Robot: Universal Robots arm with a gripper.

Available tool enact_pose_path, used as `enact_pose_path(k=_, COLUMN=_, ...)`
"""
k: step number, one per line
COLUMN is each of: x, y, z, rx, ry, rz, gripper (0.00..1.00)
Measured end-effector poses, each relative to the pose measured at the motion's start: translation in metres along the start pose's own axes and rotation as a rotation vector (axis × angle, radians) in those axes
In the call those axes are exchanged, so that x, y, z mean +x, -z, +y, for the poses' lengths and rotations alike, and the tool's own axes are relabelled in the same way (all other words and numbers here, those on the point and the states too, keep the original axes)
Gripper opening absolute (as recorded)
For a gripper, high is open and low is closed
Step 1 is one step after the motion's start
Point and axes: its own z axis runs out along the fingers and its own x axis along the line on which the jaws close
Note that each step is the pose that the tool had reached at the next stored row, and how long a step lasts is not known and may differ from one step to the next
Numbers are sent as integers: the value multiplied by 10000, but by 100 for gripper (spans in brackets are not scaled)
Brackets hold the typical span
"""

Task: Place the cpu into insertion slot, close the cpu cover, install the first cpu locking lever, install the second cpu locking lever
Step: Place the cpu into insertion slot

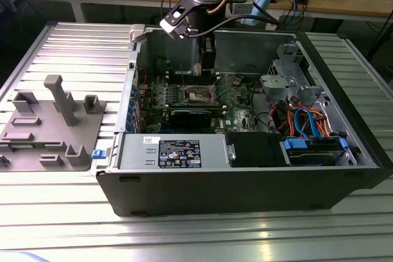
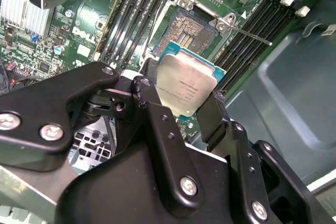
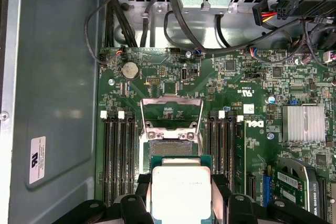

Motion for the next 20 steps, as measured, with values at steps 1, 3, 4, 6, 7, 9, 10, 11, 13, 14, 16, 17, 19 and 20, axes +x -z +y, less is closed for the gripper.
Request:
enact_pose_path(k=1, x=0, y=0, z=0, rx=0, ry=0, rz=0, gripper=54)
enact_pose_path(k=3, x=0, y=0, z=0, rx=1, ry=0, rz=0, gripper=54)
enact_pose_path(k=4, x=0, y=0, z=0, rx=1, ry=0, rz=0, gripper=54)
enact_pose_path(k=6, x=0, y=0, z=0, rx=1, ry=0, rz=0, gripper=54)
enact_pose_path(k=7, x=0, y=0, z=0, rx=1, ry=0, rz=0, gripper=54)
enact_pose_path(k=9, x=0, y=0, z=0, rx=2, ry=0, rz=0, gripper=54)
enact_pose_path(k=10, x=0, y=0, z=0, rx=2, ry=0, rz=0, gripper=54)
enact_pose_path(k=11, x=0, y=0, z=0, rx=2, ry=0, rz=0, gripper=54)
enact_pose_path(k=13, x=0, y=-2, z=0, rx=2, ry=0, rz=-1, gripper=54)
enact_pose_path(k=14, x=1, y=-6, z=0, rx=1, ry=2, rz=-4, gripper=54)
enact_pose_path(k=16, x=5, y=-31, z=-3, rx=1, ry=-1, rz=-5, gripper=54)
enact_pose_path(k=17, x=10, y=-53, z=-5, rx=2, ry=-1, rz=-6, gripper=54)
enact_pose_path(k=19, x=19, y=-96, z=-7, rx=1, ry=0, rz=-6, gripper=54)
enact_pose_path(k=20, x=24, y=-113, z=-9, rx=2, ry=0, rz=-7, gripper=54)
